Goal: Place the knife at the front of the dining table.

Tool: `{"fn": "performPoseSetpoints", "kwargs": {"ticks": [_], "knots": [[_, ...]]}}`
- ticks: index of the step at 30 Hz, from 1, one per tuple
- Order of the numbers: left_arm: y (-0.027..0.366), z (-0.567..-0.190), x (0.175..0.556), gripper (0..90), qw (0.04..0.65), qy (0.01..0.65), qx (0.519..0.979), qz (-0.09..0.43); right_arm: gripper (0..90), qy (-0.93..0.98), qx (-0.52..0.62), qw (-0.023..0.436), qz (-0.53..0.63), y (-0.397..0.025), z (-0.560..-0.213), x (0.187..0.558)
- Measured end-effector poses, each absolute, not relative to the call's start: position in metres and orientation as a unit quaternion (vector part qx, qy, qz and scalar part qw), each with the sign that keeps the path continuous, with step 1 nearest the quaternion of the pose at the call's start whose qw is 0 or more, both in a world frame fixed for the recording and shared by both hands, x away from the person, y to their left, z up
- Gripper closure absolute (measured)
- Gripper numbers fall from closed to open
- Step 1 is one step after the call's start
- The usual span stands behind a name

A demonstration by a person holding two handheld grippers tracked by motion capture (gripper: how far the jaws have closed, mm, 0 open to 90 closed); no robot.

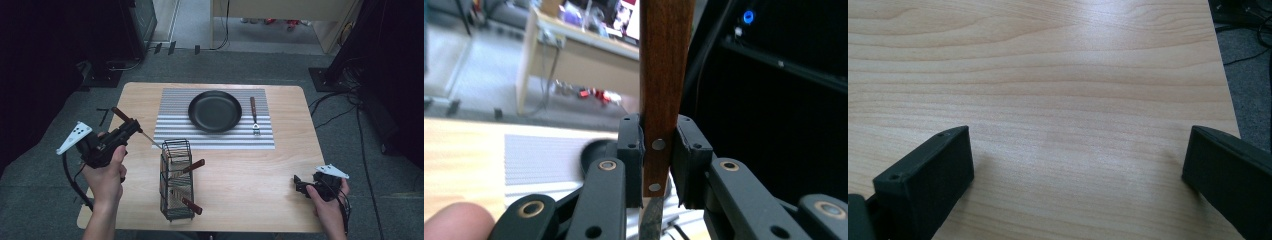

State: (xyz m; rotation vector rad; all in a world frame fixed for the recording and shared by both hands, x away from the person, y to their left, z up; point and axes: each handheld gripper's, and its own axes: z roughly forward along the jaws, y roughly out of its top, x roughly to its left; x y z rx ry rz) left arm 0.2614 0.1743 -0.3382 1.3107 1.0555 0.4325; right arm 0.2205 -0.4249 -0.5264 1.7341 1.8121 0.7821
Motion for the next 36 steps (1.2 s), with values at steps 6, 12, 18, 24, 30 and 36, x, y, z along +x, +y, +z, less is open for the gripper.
{"fn": "performPoseSetpoints", "kwargs": {"ticks": [6, 12, 18, 24, 30, 36], "knots": [[0.191, -0.331, 0.26, 77.4, 0.635, 0.478, 0.557, 0.242, 0.0, 0.667, 0.638, 0.254, 0.288, -0.425, -0.527, 0.22], [0.191, -0.346, 0.282, 77.3, 0.596, 0.502, 0.578, 0.242, 0.0, 0.667, 0.638, 0.255, 0.288, -0.425, -0.527, 0.221], [0.175, -0.369, 0.311, 77.3, 0.552, 0.519, 0.608, 0.238, 0.0, 0.667, 0.638, 0.255, 0.288, -0.425, -0.527, 0.221], [0.16, -0.393, 0.348, 77.2, 0.522, 0.536, 0.628, 0.213, 0.0, 0.667, 0.638, 0.255, 0.288, -0.425, -0.527, 0.221], [0.148, -0.405, 0.377, 77.3, 0.505, 0.543, 0.639, 0.205, 0.0, 0.667, 0.638, 0.255, 0.288, -0.425, -0.527, 0.221], [0.136, -0.414, 0.406, 77.2, 0.494, 0.553, 0.643, 0.19, 0.0, 0.667, 0.638, 0.254, 0.288, -0.425, -0.527, 0.22]]}}
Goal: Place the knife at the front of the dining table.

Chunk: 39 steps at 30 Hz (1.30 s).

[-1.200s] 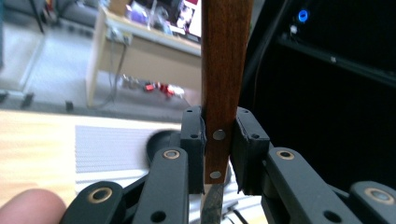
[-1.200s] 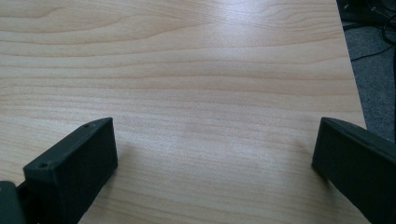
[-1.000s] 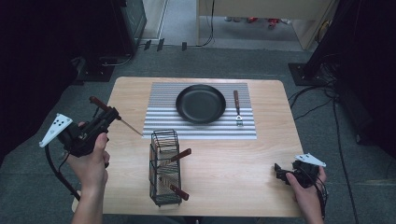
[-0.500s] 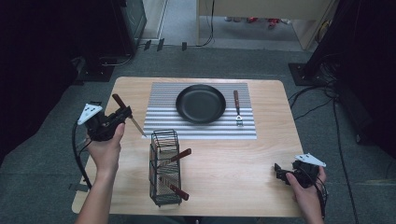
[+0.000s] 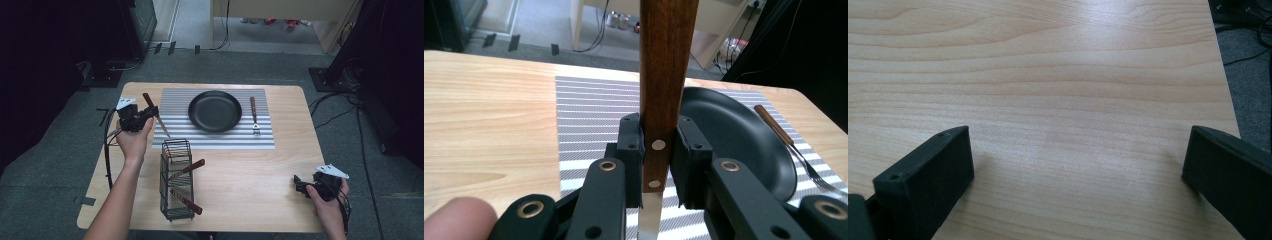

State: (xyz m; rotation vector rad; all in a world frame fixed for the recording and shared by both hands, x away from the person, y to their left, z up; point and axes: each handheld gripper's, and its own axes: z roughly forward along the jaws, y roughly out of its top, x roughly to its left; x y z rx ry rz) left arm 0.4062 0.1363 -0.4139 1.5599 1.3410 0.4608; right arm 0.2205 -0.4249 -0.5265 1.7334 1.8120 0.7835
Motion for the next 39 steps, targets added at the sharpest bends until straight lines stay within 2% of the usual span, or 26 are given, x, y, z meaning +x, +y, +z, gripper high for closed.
{"fn": "performPoseSetpoints", "kwargs": {"ticks": [19, 31, 39], "knots": [[0.098, -0.44, 0.488, 77.3, 0.453, 0.573, 0.664, 0.162, 0.0, 0.667, 0.638, 0.254, 0.289, -0.425, -0.527, 0.22], [0.087, -0.474, 0.527, 77.3, 0.438, 0.622, 0.634, 0.139, 0.0, 0.667, 0.639, 0.255, 0.288, -0.425, -0.527, 0.22], [0.08, -0.492, 0.545, 76.9, 0.403, 0.638, 0.643, 0.128, 0.0, 0.666, 0.639, 0.255, 0.288, -0.425, -0.527, 0.22]]}}
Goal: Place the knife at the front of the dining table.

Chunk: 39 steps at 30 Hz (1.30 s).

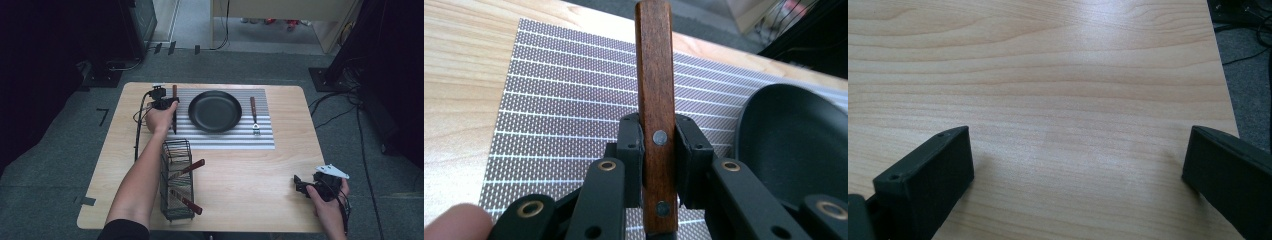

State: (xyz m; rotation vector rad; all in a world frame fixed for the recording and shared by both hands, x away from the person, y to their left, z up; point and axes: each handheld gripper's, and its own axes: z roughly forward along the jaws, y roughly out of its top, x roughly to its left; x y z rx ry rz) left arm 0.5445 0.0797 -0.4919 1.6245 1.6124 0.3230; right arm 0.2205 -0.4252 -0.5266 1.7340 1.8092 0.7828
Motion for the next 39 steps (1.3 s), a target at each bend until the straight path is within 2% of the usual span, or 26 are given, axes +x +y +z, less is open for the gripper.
{"fn": "performPoseSetpoints", "kwargs": {"ticks": [4, 10, 14, 16, 18, 21, 31, 39], "knots": [[0.078, -0.493, 0.548, 77.0, 0.393, 0.639, 0.647, 0.132, 0.0, 0.666, 0.638, 0.255, 0.288, -0.425, -0.527, 0.22], [0.081, -0.505, 0.553, 77.0, 0.373, 0.661, 0.644, 0.098, 0.0, 0.666, 0.639, 0.255, 0.288, -0.425, -0.527, 0.22], [0.078, -0.505, 0.552, 76.8, 0.37, 0.661, 0.644, 0.107, 0.0, 0.666, 0.639, 0.255, 0.288, -0.425, -0.527, 0.22], [0.077, -0.505, 0.552, 72.4, 0.375, 0.656, 0.646, 0.105, 0.0, 0.666, 0.639, 0.255, 0.289, -0.425, -0.527, 0.22], [0.076, -0.504, 0.552, 64.1, 0.376, 0.651, 0.651, 0.104, 0.0, 0.667, 0.638, 0.255, 0.288, -0.425, -0.527, 0.22], [0.072, -0.503, 0.552, 60.4, 0.366, 0.64, 0.666, 0.115, 0.0, 0.667, 0.638, 0.253, 0.289, -0.425, -0.527, 0.22], [0.071, -0.499, 0.551, 76.3, 0.327, 0.649, 0.673, 0.135, 0.0, 0.667, 0.638, 0.254, 0.289, -0.426, -0.527, 0.22], [0.08, -0.497, 0.554, 76.2, 0.333, 0.682, 0.644, 0.098, 0.0, 0.668, 0.637, 0.253, 0.289, -0.426, -0.527, 0.22]]}}
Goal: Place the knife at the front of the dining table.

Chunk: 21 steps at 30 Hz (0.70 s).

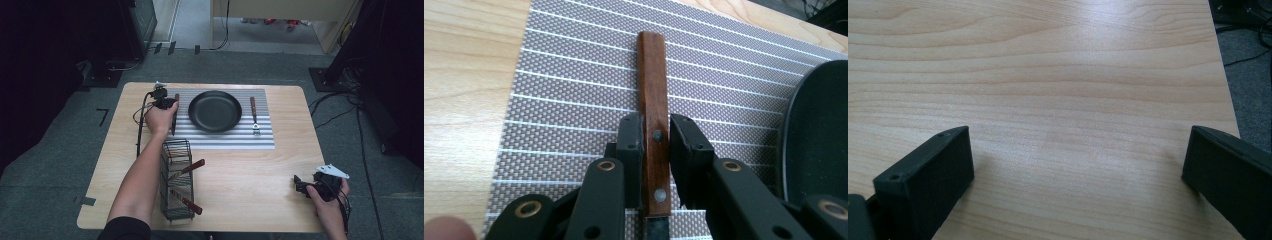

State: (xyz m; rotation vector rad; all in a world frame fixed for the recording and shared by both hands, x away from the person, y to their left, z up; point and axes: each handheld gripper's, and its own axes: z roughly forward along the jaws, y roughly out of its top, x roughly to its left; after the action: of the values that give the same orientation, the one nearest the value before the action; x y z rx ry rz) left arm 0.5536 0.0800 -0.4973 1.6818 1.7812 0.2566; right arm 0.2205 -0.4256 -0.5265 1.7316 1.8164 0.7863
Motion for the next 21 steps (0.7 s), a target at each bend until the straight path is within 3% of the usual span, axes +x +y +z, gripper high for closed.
{"fn": "performPoseSetpoints", "kwargs": {"ticks": [7, 12, 14, 21], "knots": [[0.0805, -0.4925, 0.549, 66.1, 0.345, 0.668, 0.65, 0.114, 0.0, 0.668, 0.637, 0.254, 0.289, -0.4257, -0.5265, 0.2205], [0.0771, -0.4961, 0.5487, 69.1, 0.339, 0.656, 0.664, 0.121, 0.0, 0.669, 0.636, 0.254, 0.289, -0.4257, -0.5266, 0.2205], [0.0731, -0.5004, 0.5473, 75.3, 0.333, 0.637, 0.682, 0.135, 0.0, 0.669, 0.636, 0.254, 0.289, -0.4257, -0.5265, 0.2205], [0.0746, -0.4998, 0.5486, 77.8, 0.336, 0.651, 0.67, 0.122, 0.0, 0.668, 0.637, 0.253, 0.289, -0.4255, -0.5265, 0.2205]]}}
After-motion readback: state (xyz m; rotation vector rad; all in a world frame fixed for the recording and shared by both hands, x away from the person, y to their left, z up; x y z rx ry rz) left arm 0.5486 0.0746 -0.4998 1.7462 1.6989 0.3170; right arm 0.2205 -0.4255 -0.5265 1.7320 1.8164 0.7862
